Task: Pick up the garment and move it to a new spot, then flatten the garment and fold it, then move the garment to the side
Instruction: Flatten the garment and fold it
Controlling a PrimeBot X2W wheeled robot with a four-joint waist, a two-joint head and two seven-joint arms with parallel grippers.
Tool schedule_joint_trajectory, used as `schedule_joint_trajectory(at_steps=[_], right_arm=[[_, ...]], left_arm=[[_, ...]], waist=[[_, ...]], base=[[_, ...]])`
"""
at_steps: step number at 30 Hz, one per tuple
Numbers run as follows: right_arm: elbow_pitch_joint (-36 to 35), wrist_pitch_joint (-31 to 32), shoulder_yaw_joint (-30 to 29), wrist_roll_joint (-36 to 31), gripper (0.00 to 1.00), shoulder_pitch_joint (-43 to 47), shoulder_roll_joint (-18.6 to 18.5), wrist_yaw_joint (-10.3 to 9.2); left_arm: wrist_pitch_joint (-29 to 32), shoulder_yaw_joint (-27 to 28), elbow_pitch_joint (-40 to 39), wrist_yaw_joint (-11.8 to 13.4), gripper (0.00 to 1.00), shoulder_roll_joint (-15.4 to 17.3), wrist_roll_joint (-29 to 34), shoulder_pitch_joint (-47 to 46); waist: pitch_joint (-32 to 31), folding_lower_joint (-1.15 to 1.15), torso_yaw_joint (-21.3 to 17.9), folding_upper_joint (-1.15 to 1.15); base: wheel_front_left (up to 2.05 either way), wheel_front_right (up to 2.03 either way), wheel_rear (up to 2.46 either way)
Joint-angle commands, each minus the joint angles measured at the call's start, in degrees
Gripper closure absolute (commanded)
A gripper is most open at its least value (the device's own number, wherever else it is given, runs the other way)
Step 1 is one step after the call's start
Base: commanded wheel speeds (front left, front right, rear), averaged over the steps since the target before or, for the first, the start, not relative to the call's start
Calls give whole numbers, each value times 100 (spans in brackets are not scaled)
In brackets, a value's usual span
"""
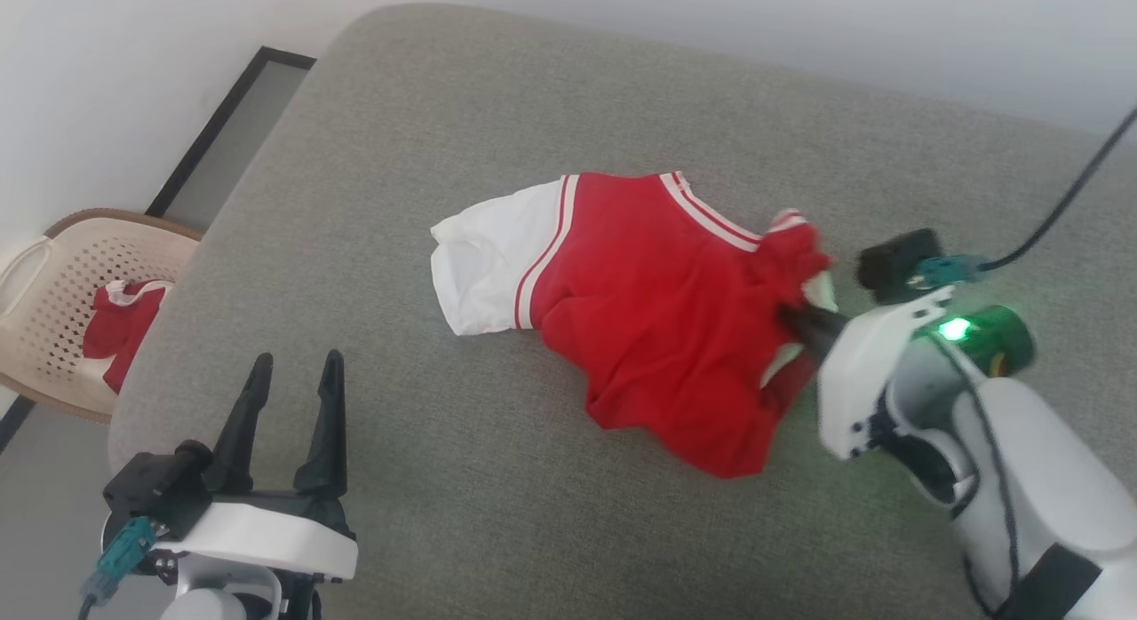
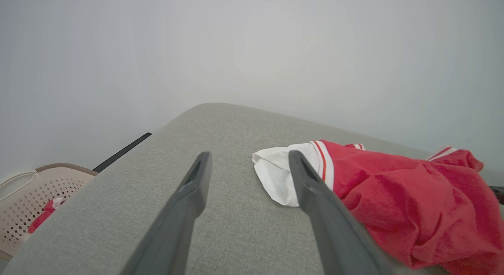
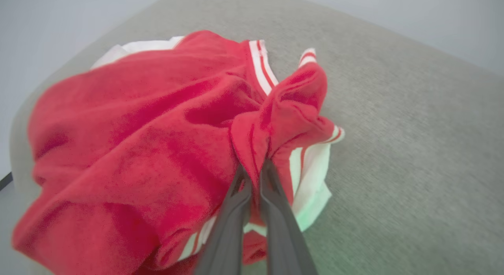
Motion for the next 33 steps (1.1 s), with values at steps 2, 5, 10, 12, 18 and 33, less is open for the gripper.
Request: schedule_joint_trajectory(at_steps=[2, 5, 10, 12, 18, 33], right_arm=[[-290, 89, 264, 135, 100, 86, -15, 0], [-766, 239, 747, 327, 100, 201, -106, 0], [-1181, 545, 1474, 596, 100, 420, -287, -1], [-1210, 597, 1627, 682, 45, 475, -367, 0], [-1374, 547, 1642, 870, 0, 492, -501, -1], [-2079, 646, 645, 850, 0, 753, -790, -1]], left_arm=[[-29, 72, -16, -61, 0, -31, 100, 52], [-29, 123, 12, -130, 0, -96, 194, 56], [-29, 189, 72, -226, 0, -157, 333, 45], [-29, 216, 95, -258, 0, -185, 361, 48], [-29, 312, 155, -321, 0, -191, 448, 102], [-30, 446, 145, -423, 0, -173, 509, 228]], waist=[[1, 0, -27, 0], [1, 0, -52, 0], [-27, 0, -88, 0], [-43, 0, -109, 0], [-121, 0, -203, 0], [-264, 0, -301, 0]], base=[[0, 0, 0], [0, 0, 0], [0, 0, 0], [0, 0, 0], [0, 0, 0], [0, 0, 0]])
